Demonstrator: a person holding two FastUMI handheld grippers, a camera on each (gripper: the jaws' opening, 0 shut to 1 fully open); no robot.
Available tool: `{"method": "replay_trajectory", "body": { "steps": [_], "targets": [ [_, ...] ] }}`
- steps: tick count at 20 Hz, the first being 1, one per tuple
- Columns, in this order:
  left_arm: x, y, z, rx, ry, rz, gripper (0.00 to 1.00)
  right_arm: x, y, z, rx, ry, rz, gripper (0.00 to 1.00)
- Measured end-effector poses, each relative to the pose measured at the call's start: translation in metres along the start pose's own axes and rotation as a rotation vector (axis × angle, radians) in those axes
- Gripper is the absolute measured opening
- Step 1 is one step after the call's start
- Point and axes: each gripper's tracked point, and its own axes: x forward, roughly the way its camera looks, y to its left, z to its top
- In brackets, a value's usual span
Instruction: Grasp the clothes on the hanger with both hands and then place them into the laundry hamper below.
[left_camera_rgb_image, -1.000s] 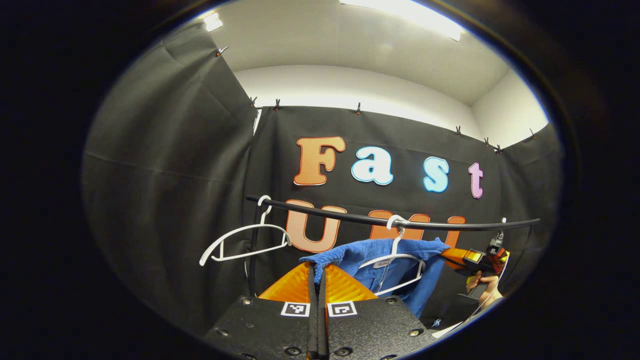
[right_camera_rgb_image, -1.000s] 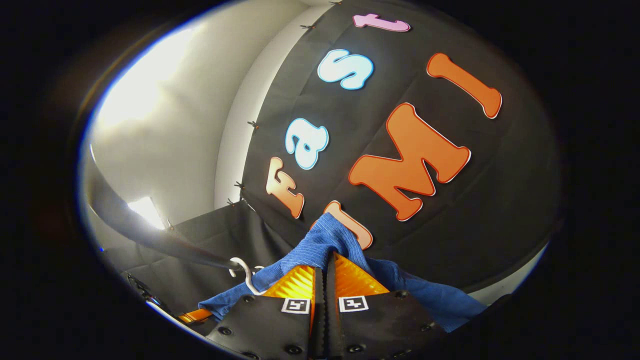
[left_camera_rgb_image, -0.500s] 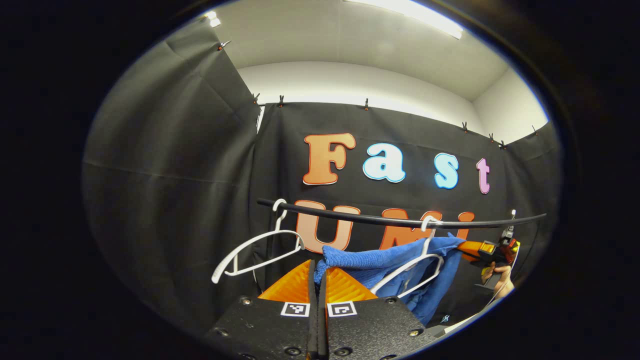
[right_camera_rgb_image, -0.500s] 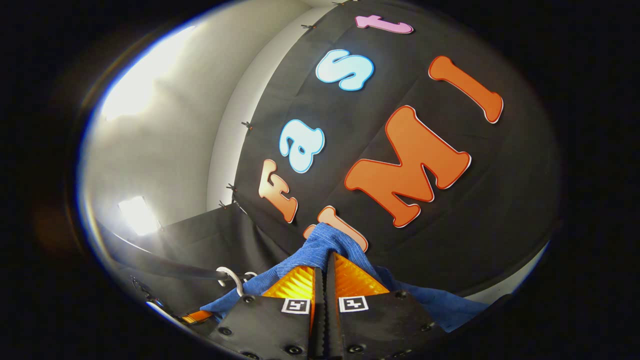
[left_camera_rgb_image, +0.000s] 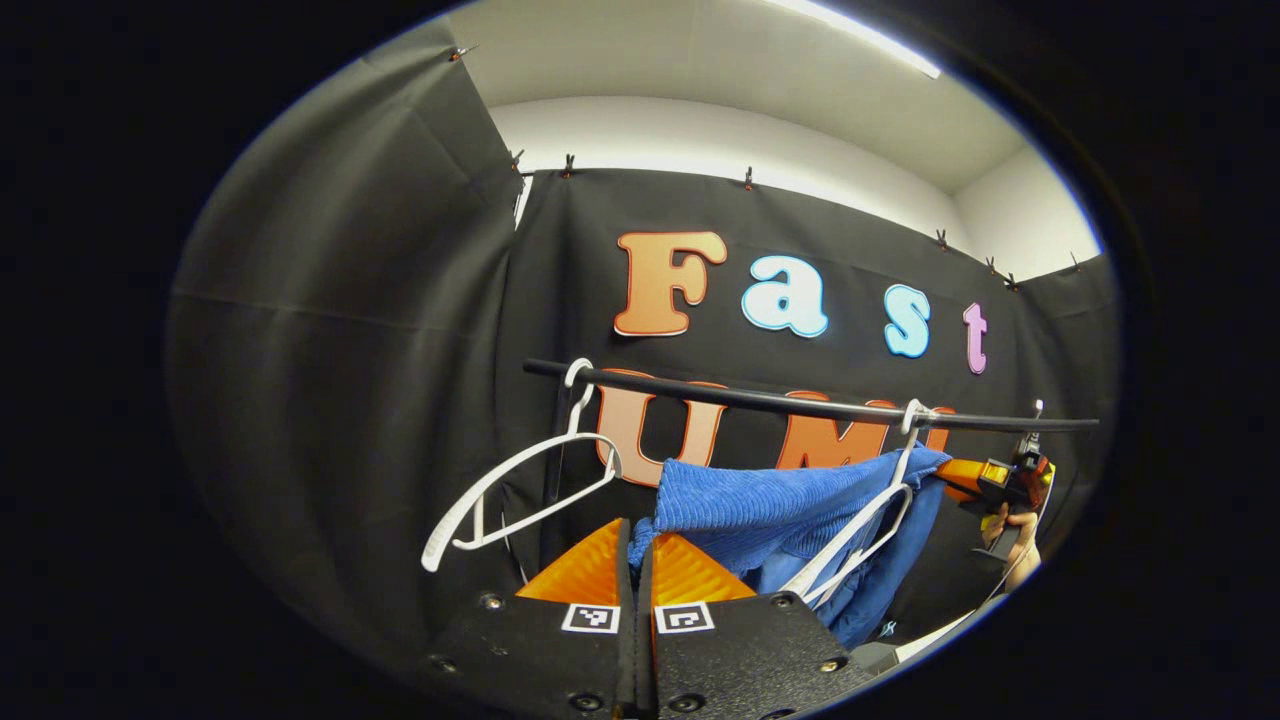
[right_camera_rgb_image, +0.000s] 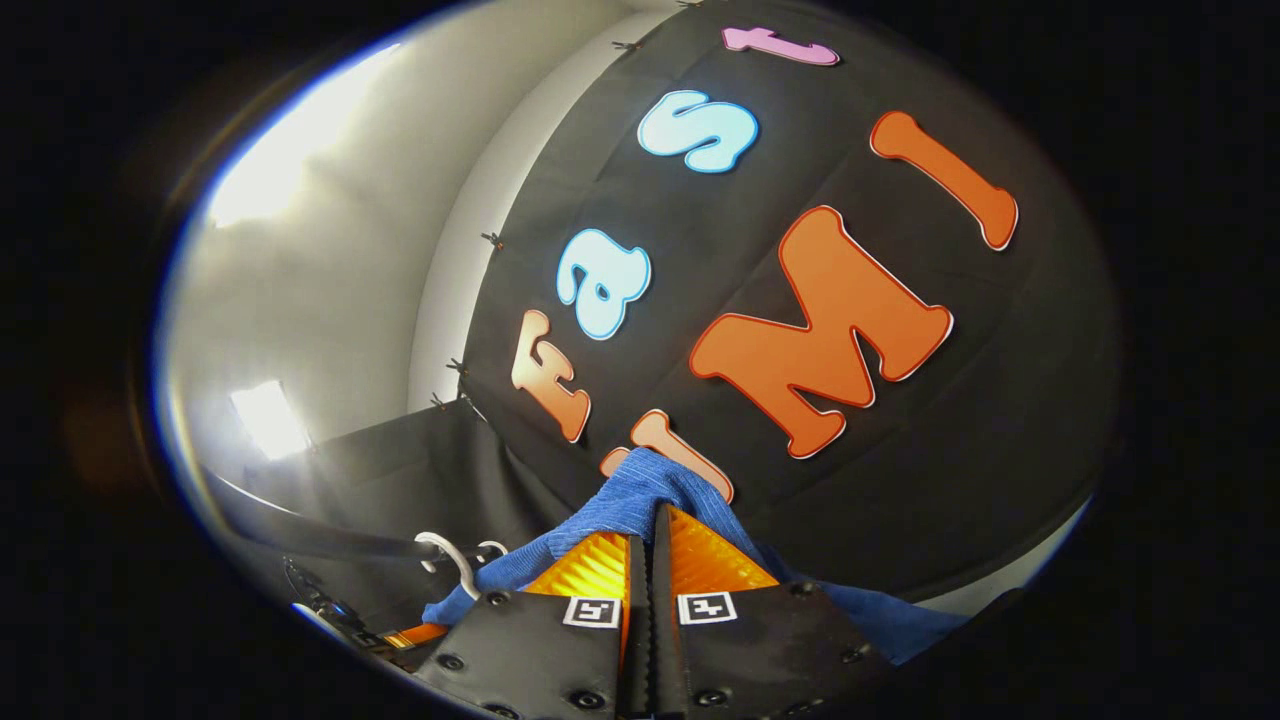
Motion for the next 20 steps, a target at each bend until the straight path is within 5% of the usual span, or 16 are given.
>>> {"method": "replay_trajectory", "body": {
  "steps": [9,20],
  "targets": [
    [0.02,0.003,-0.043,-0.045,0.075,-0.065,0.0,0.014,-0.048,-0.014,-0.029,0.046,-0.138,0.07],
    [-0.002,-0.002,-0.085,-0.076,0.14,-0.072,0.0,-0.013,-0.075,-0.043,-0.085,0.126,-0.182,0.08]
  ]
}}
